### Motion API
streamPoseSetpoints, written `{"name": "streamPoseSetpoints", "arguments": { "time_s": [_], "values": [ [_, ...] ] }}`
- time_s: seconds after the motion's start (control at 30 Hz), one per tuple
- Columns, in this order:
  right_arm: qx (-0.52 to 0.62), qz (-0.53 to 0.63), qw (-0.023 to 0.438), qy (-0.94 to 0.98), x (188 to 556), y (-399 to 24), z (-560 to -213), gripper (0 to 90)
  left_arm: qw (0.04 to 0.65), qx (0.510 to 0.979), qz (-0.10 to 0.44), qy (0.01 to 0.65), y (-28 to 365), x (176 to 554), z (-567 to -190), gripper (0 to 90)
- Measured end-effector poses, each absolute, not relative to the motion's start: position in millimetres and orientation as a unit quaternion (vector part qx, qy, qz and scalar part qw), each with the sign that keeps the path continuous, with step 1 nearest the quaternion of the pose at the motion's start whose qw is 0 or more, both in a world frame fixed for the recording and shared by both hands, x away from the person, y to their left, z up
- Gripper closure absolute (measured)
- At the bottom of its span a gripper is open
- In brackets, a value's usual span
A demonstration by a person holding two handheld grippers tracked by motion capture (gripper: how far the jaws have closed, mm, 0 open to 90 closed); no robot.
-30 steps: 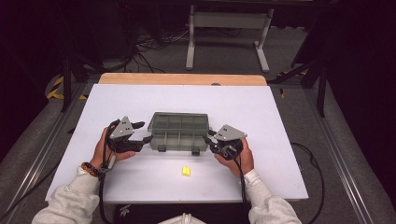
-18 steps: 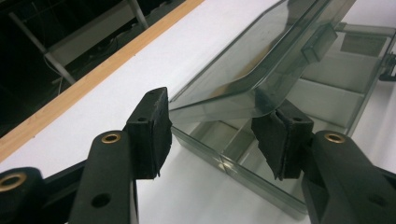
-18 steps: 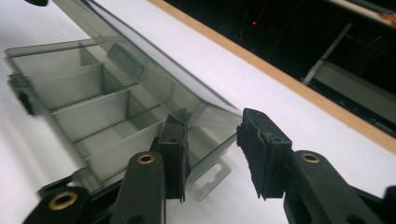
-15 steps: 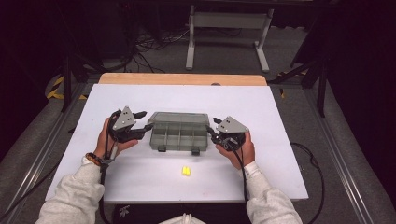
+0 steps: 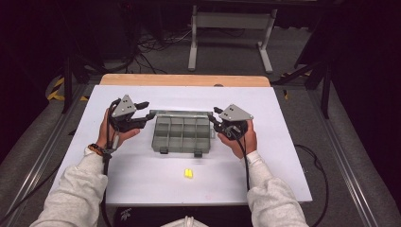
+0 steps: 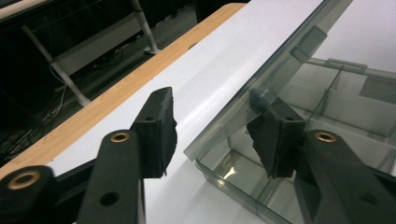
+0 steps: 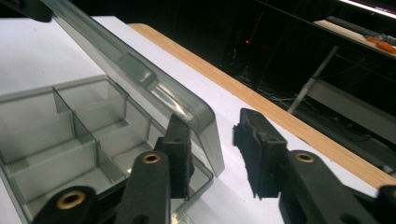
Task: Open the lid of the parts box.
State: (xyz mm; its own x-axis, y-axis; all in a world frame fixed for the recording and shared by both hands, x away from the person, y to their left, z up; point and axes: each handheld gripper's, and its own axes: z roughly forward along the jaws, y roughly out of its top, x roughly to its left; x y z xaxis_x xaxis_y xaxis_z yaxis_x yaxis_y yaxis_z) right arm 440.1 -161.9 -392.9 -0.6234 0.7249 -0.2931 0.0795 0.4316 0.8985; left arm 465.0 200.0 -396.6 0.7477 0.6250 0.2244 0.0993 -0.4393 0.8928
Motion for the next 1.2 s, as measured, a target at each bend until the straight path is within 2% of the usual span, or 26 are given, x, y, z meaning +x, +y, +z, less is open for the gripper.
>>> {"name": "streamPoseSetpoints", "arguments": {
  "time_s": [0.13, 0.43, 0.8, 0.97, 1.2],
  "values": [
    [0.265, 0.468, 0.342, 0.771, 449, -161, -386, 71.5, 0.492, 0.797, 0.260, 0.236, 201, 475, -391, 53.6],
    [0.290, 0.492, 0.315, 0.758, 468, -161, -385, 75.9, 0.499, 0.792, 0.239, 0.259, 200, 494, -396, 54.1],
    [0.323, 0.497, 0.323, 0.738, 486, -155, -394, 74.9, 0.503, 0.782, 0.223, 0.292, 193, 512, -418, 59.8],
    [0.341, 0.499, 0.321, 0.730, 494, -153, -400, 73.3, 0.513, 0.776, 0.205, 0.304, 190, 518, -427, 68.1],
    [0.349, 0.487, 0.331, 0.730, 502, -150, -408, 73.3, 0.506, 0.774, 0.206, 0.320, 186, 522, -434, 68.4]
  ]
}}
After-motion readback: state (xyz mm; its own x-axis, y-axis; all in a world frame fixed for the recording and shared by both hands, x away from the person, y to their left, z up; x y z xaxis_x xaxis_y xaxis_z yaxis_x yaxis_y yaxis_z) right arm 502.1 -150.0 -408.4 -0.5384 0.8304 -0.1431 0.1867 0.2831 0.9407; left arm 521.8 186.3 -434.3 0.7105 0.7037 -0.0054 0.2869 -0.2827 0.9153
